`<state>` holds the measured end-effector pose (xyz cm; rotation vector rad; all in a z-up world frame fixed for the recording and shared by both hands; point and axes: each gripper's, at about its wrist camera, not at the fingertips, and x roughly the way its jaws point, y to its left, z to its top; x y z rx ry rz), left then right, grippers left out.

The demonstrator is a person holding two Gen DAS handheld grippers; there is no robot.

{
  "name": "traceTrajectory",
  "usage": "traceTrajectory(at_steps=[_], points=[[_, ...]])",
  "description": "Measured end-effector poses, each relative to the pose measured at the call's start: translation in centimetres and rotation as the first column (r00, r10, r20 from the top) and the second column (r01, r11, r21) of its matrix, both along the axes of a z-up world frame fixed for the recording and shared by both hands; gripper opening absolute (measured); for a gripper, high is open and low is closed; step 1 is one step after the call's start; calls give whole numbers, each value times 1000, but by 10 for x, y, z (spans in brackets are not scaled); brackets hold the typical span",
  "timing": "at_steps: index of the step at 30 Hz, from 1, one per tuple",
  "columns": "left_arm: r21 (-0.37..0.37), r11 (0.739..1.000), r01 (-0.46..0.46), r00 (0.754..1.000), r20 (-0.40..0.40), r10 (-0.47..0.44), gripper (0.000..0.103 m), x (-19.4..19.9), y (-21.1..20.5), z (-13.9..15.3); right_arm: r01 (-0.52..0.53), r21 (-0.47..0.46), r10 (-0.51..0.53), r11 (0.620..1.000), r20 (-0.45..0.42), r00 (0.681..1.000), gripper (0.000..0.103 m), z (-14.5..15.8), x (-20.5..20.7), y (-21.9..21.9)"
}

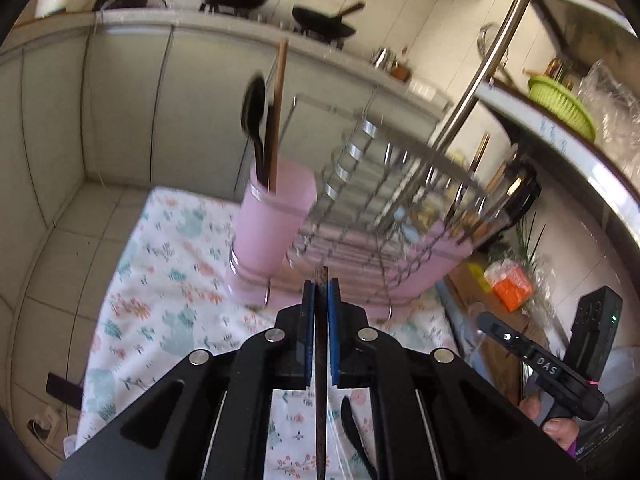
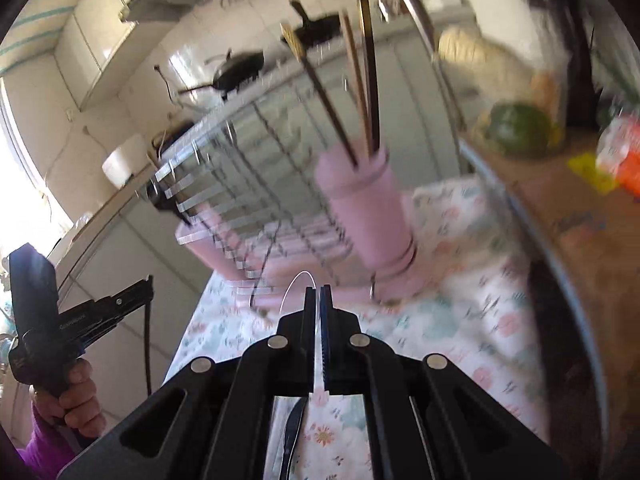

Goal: Organize utensils
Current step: 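Lift both held utensils upright and carry them over the pink cups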

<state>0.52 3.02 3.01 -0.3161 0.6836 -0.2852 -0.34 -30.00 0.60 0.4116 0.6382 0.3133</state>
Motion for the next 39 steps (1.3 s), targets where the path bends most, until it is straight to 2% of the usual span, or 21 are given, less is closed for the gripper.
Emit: traceTrajectory(at_steps=[3,7,10,13,16,19,23,28,32,35,39], points=[[-8,999,-33,995,89,33,5,-4,7,23,59,-29,-56,998,113,992,2,31,-5,-10],[-17,997,-72,973,221,74,5,-4,12,54,141,-43,-124,989,265,956,2,73,-7,-23],[-21,995,-94,947,307,96,5,-1,11,73,215,-51,-180,975,383,906,2,101,-5,-30],[-3,992,-130,906,407,120,5,4,6,91,295,-66,-228,953,484,845,2,123,2,-29],[8,986,-166,866,479,142,5,9,3,103,375,-82,-265,923,570,778,2,133,11,-25],[-8,980,-199,829,532,173,5,20,2,110,430,-112,-272,896,627,730,2,132,24,-19],[-5,970,-243,791,578,201,5,35,1,110,452,-158,-252,878,649,718,2,117,44,-5],[-11,955,-296,733,638,235,5,51,-2,97,492,-215,-219,844,699,681,2,93,50,15],[43,940,-338,703,676,222,5,62,-11,83,501,-247,-196,829,710,676,2,79,53,24],[30,938,-346,679,698,228,5,66,-14,77,494,-263,-183,829,707,683,2,72,57,29],[31,924,-381,607,762,225,5,67,-22,71,492,-269,-176,828,709,683,2,69,61,32]])
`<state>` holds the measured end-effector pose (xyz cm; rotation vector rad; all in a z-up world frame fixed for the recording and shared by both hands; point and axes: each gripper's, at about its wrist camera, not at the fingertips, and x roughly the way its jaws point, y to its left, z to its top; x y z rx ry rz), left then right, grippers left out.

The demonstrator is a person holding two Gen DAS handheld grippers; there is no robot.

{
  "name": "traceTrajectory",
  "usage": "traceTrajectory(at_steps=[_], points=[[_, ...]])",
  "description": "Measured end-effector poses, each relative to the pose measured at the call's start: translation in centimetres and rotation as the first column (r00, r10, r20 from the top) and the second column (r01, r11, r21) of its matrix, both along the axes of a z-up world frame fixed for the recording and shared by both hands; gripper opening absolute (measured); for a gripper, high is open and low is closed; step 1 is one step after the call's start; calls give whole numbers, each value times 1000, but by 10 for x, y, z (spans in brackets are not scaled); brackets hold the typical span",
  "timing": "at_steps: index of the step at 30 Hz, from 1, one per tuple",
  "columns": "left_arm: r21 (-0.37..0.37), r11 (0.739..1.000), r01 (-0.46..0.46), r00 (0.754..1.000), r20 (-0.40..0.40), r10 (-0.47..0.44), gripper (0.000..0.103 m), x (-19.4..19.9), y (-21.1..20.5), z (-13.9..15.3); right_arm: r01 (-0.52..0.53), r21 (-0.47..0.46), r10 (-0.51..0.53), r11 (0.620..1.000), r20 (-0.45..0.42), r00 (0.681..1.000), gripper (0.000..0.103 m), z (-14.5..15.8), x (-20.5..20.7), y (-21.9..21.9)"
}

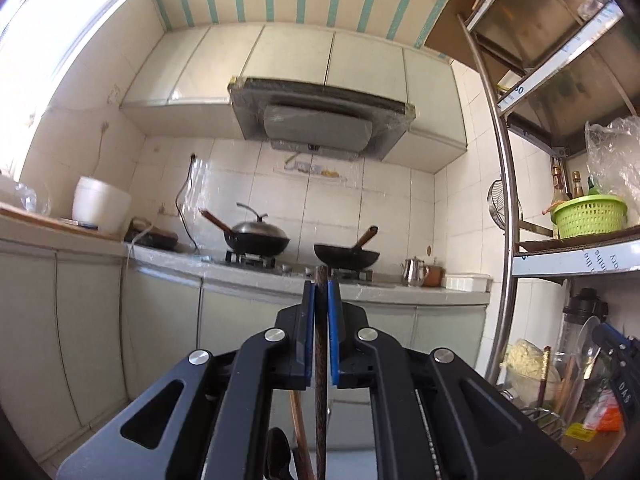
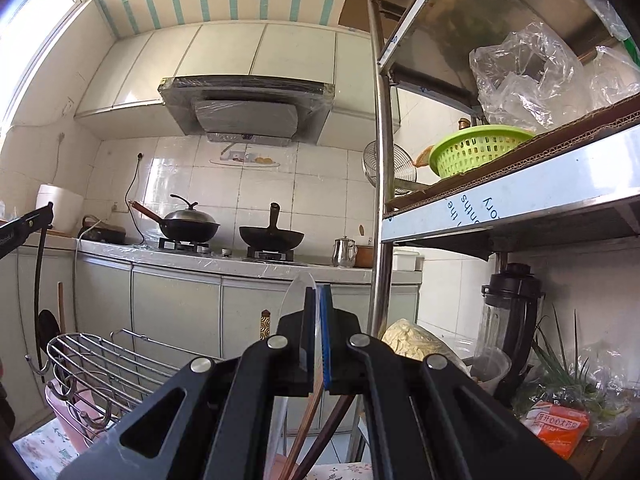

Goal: Organize utensils
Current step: 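Lift both held utensils upright and carry them over the pink cups, then lower both utensils into the pink cups and open both tools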

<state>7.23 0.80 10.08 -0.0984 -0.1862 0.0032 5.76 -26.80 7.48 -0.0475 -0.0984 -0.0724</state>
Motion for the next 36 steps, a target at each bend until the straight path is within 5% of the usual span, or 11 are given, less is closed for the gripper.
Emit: traceTrajectory(at_steps=[4,13,19,25,36], points=[[20,1000,-18,1000,-10,18,5,9,-6,-18,-8,4,8,1000,-16,1000,2,-9,1,1],[-78,996,-32,991,-134,22,5,-12,10,-59,-9,68,16,998,-107,994,2,-38,-12,-5],[-141,990,-6,958,-284,-35,5,-5,25,-79,-15,161,45,987,-188,981,2,-47,-11,-19],[-196,980,35,920,-377,-108,5,12,32,-90,-60,285,153,957,-318,936,3,-54,10,-36],[-240,967,80,871,-456,-185,8,21,38,-88,-93,342,246,935,-435,866,4,-67,21,-39]])
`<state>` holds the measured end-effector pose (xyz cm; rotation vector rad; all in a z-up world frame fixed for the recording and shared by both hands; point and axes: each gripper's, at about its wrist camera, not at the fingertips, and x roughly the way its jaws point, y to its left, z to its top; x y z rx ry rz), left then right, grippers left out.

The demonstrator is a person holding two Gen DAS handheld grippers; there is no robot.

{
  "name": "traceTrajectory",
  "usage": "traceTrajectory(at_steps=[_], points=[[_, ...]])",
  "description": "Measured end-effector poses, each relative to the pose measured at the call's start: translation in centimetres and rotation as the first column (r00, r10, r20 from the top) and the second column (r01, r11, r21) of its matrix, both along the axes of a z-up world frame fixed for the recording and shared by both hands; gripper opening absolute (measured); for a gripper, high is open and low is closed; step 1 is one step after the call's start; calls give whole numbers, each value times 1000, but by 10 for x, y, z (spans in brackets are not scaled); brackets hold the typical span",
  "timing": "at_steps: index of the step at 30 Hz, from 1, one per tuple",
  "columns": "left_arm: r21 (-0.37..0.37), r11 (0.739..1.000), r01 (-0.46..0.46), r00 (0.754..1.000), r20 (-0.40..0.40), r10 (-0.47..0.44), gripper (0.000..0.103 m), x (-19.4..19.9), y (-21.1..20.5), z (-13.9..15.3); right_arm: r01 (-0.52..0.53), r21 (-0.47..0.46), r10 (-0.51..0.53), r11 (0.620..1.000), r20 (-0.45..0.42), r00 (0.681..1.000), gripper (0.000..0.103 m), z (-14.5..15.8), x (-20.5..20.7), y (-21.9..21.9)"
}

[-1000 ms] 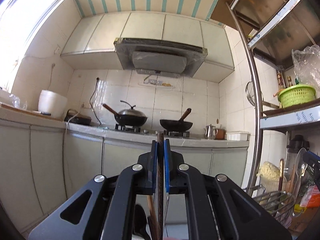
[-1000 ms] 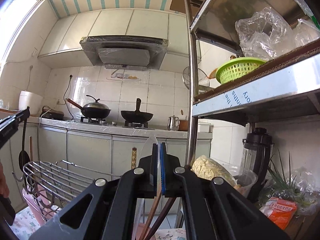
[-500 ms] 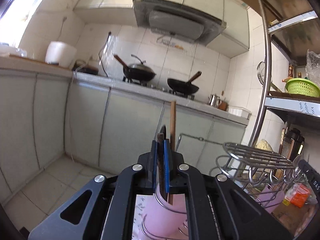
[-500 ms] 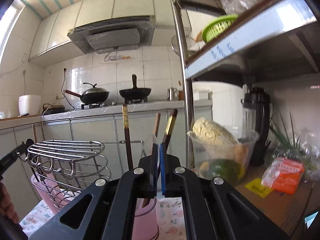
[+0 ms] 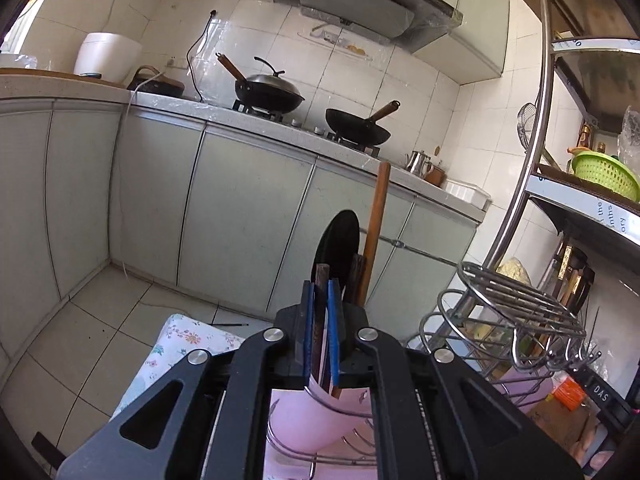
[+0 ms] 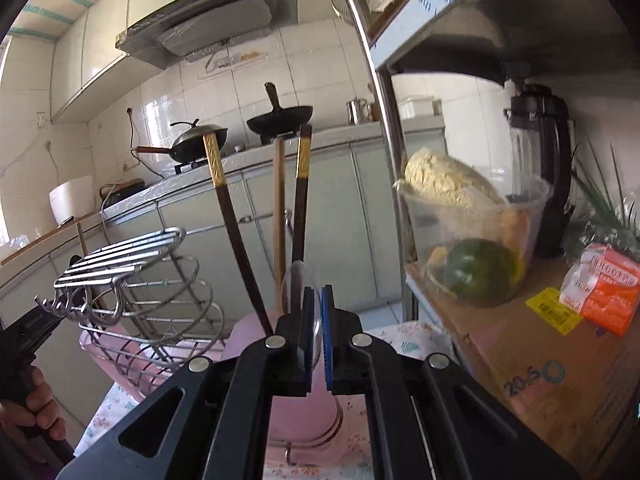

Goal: Organize utensils
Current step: 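Lower both utensils into the pink cups and open both tools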

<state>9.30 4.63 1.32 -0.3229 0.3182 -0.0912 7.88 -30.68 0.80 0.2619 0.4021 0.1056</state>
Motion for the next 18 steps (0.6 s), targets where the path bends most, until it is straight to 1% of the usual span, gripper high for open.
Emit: traceTrajectory(at_steps=[1,2,3,4,5,6,10,14,16,18], points=[[-2,1000,12,1000,-14,-12,10,0,0,0,-8,3,8,1000,-12,1000,4,-1,0,0],[-1,1000,17,1000,-24,-17,19,-1,0,0,-12,2,12,1000,-19,1000,8,-1,-1,0],[-1,1000,20,999,-33,-20,29,-2,0,0,-19,3,20,1000,-21,1000,15,-1,-3,0],[-3,1000,21,999,-37,-21,33,-3,1,1,-24,9,25,1000,-19,1000,18,-1,-6,0],[-6,1000,21,999,-36,-21,40,-5,2,2,-26,11,26,1000,-18,999,20,0,-8,-1],[-8,1000,23,999,-35,-23,43,-7,3,4,-25,11,26,1000,-20,999,21,1,-10,-1],[8,1000,16,998,-54,-16,46,-14,6,9,-18,23,19,1000,-43,999,22,2,-21,-4],[-3,1000,0,997,-71,0,46,-26,15,12,-19,27,21,999,-66,998,22,-3,-41,-6],[19,1000,-11,997,-73,12,46,-38,19,9,-39,19,41,999,-106,994,22,-9,-49,-4],[48,999,-11,995,-94,16,46,-47,19,3,-63,14,64,998,-146,987,22,-16,-54,-1]])
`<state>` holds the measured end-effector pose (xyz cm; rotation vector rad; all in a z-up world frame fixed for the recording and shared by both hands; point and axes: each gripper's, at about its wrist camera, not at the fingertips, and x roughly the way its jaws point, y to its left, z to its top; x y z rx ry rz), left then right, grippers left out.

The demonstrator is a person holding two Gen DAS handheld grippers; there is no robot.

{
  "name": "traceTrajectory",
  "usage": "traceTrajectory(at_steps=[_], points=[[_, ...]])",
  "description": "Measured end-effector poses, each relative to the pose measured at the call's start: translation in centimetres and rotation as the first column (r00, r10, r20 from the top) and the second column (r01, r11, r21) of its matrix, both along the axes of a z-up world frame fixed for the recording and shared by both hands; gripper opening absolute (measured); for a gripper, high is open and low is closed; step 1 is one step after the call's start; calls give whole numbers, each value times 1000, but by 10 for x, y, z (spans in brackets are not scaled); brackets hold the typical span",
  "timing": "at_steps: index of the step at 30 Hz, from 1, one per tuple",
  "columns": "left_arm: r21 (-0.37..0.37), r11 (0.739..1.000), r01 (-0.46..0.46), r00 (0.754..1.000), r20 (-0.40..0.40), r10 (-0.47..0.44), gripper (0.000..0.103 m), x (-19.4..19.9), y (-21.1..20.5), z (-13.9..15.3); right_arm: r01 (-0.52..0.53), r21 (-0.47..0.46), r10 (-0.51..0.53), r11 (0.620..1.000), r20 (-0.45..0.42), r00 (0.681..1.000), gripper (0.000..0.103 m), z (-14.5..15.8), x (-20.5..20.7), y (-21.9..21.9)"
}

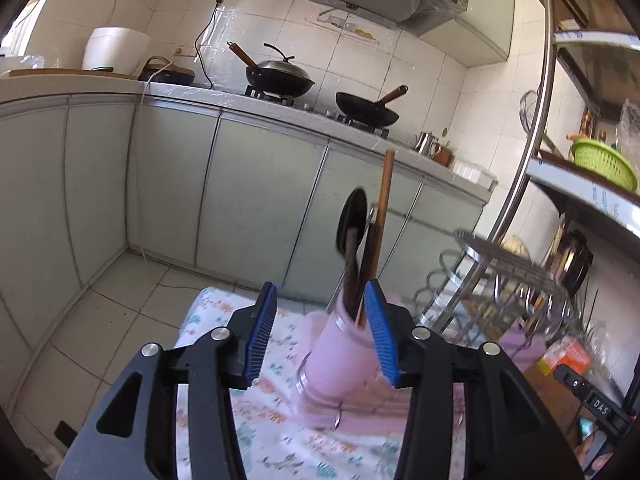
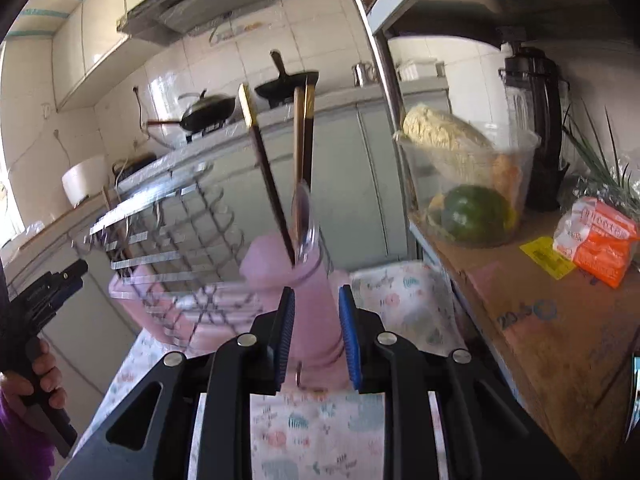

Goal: Organize utensils
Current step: 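Lower both utensils into the pink cups and open both tools, then grasp a clear plastic fork with the left tool while the right tool grasps a dark utensil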

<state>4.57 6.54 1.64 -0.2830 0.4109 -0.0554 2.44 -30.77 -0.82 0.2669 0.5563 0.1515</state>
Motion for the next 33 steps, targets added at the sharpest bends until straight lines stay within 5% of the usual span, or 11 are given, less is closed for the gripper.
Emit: traceTrajectory(at_steps=[8,17,20,28,33], points=[[54,993,101,971,-223,-87,46,-25,-19,-43,-105,83,119,991,-195,973,22,-32,-19,18],[105,954,281,893,-394,-219,45,-43,-57,-75,-229,287,336,930,-411,847,22,-76,-31,47],[39,939,342,843,-453,-288,26,-39,-70,-79,-236,325,366,916,-433,824,22,-83,-35,54],[-59,913,403,629,-707,-323,24,4,-112,-109,-200,421,393,885,-445,805,22,-97,-34,46],[-6,917,400,587,-766,-261,24,24,-128,-122,-196,455,412,869,-445,795,22,-97,-31,40]])
